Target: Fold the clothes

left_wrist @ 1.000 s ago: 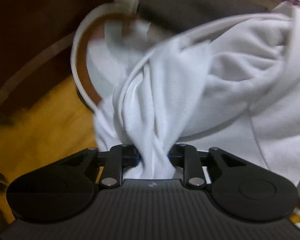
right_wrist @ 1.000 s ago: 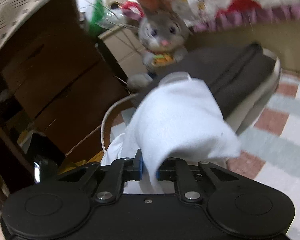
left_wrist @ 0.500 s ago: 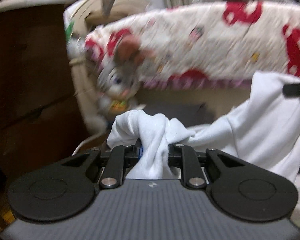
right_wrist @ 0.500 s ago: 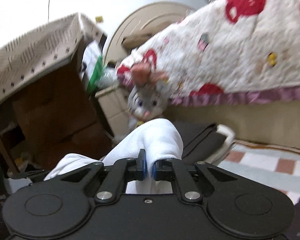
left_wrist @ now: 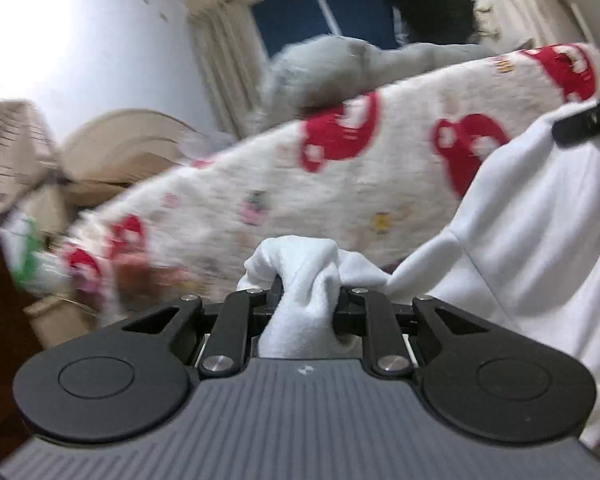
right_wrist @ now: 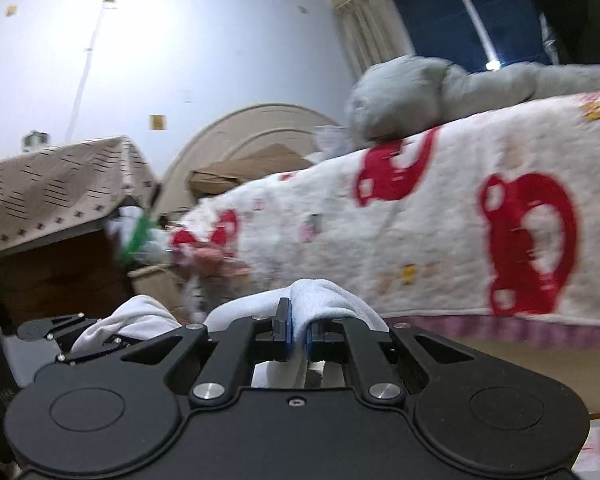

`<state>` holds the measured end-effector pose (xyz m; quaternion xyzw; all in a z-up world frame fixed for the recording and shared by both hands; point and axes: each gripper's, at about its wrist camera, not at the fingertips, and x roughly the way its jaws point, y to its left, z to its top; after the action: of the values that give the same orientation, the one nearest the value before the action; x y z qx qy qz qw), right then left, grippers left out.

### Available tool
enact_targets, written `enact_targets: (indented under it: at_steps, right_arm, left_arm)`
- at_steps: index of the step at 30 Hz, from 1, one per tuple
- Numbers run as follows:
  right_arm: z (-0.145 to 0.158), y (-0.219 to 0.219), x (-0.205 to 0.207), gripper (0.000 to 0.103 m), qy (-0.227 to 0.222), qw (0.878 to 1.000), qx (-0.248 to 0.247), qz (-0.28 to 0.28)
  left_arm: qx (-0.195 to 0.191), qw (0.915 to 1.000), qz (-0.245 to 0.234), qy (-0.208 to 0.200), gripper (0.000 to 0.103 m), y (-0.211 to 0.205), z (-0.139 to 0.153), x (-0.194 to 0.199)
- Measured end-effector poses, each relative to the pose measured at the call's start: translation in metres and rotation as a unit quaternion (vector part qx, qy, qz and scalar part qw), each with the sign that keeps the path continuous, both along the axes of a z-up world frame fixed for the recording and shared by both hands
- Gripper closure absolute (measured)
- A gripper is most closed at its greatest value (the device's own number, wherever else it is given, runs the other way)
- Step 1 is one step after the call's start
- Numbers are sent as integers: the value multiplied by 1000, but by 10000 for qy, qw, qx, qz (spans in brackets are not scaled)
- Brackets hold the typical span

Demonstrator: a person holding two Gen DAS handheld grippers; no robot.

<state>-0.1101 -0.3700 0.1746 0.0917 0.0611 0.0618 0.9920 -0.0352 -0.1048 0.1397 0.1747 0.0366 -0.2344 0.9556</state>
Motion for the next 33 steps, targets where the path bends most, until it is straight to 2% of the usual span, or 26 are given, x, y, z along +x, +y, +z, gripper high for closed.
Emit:
enact_targets:
  at_steps: [2, 4, 6, 7, 8, 10, 11, 13, 15, 18, 21, 22, 23, 24, 26, 27, 31, 33]
  right_arm:
    - [-2, -13, -9, 94, 157, 9989, -196, -385]
    - [-13, -35, -12, 95, 497, 9948, -238, -861]
    - [-26, -60, -11, 95, 948, 9847, -208, -1448]
    - [-34, -74, -10, 95, 1204, 9766, -164, -1775]
    - [-42, -89, -9, 95, 1329, 9723, -70, -1921]
    - [-62, -124, -4, 93, 1515, 9640, 55, -2186]
    - [-74, -127, -4, 92, 1580, 9633, 181, -2160]
    - [-100, -135, -5, 83, 1710, 9615, 433, -2106]
    - [-125, -142, -6, 76, 1839, 9589, 685, -2050]
    - [-164, -153, -7, 74, 2029, 9534, 1062, -1963]
    - [-202, -164, -8, 60, 2216, 9462, 1437, -1872]
    - [-215, -168, -8, 60, 2277, 9433, 1561, -1840]
    - [-214, -155, -3, 60, 2338, 9511, 1368, -1483]
    - [-213, -142, 1, 56, 2395, 9573, 1171, -1122]
    - [-205, -124, 7, 48, 2157, 9717, 800, -542]
    - [-204, -121, 10, 42, 2128, 9730, 841, -302]
    - [-203, -108, 20, 39, 1999, 9725, 1001, 658]
    - [-207, -93, 20, 38, 2060, 9702, 839, 960]
  left_arm:
    - [58, 9990, -241, 384, 76, -20, -6, 8]
    - [216, 9957, -485, 753, 48, -40, -19, 16]
    - [397, 9906, -727, 1093, 37, -60, -32, 23]
    - [681, 9888, -841, 1024, 32, -67, -45, 13]
    - [937, 9856, -992, 995, 30, -73, -58, 2]
    - [1137, 9782, -1226, 1229, 26, -77, -80, -10]
    - [1236, 9740, -1343, 1345, 26, -79, -90, -15]
    - [1403, 9647, -1553, 1600, 25, -82, -112, -25]
    - [1048, 9586, -1409, 2240, 25, -72, -125, -13]
    - [504, 9396, -1177, 3175, 25, -57, -145, 6]
    - [-46, 9086, -931, 4071, 25, -42, -165, 25]
    - [-229, 8957, -846, 4358, 25, -37, -171, 31]
    - [-402, 8824, -769, 4623, 25, -32, -177, 37]
    - [-493, 8755, -777, 4743, 25, -28, -180, 38]
    - [-594, 8679, -886, 4851, 25, -24, -184, 35]
    - [-646, 8681, -934, 4832, 25, -22, -185, 33]
    - [-762, 8687, -1001, 4791, 25, -17, -187, 34]
    - [-865, 8583, -1103, 4936, 25, -16, -187, 37]
